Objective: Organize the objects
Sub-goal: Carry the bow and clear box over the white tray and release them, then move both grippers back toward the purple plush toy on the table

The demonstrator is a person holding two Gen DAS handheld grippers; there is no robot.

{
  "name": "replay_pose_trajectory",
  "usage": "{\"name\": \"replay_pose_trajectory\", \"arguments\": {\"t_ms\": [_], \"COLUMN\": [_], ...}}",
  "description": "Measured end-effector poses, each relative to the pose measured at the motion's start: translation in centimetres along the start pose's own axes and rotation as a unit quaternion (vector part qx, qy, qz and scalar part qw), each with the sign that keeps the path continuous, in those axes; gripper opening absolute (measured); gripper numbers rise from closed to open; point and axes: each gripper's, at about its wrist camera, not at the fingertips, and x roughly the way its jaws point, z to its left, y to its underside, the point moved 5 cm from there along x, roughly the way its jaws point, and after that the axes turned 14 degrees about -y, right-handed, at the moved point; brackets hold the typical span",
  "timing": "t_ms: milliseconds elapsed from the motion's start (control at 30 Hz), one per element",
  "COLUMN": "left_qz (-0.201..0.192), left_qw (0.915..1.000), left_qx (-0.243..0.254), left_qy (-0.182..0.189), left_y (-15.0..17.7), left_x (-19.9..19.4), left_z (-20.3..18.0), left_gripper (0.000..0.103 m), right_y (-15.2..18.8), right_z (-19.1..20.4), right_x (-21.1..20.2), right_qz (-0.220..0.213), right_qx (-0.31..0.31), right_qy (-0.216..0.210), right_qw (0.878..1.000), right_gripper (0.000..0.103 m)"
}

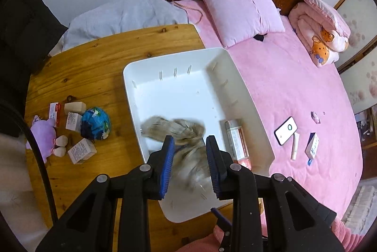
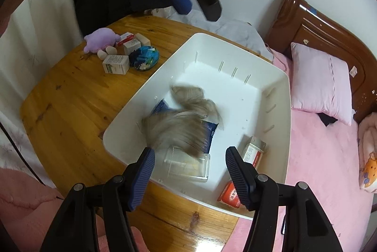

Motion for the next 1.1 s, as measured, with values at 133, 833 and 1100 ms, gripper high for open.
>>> {"name": "replay_pose_trajectory", "arguments": {"t_ms": [133,833,1100], "left_qz": [-0.002,-0.043,-0.04], "left_qw": [0.9999,0.9936,0.9892], "left_qx": [-0.01,-0.097,-0.132], "left_qy": [0.001,-0.039,-0.047], "left_y": [0.4,5.1,7.0], "left_x": [-0.2,-4.1,-5.3], "left_z": [0.4,9.6,14.9], "left_gripper": [0.034,0.064,0.065], "right_y": [0.1,-2.8,-4.8], "right_z": [0.4,5.7,8.2], "right_x": [0.2,1.0,0.9], "right_qz": [0.007,0.005,-0.008], "right_qx": [0.001,-0.012,0.013], "right_qy": [0.0,0.006,0.009], "right_qw": [1.0,1.0,1.0], "right_gripper": [0.067,0.078,0.079]}}
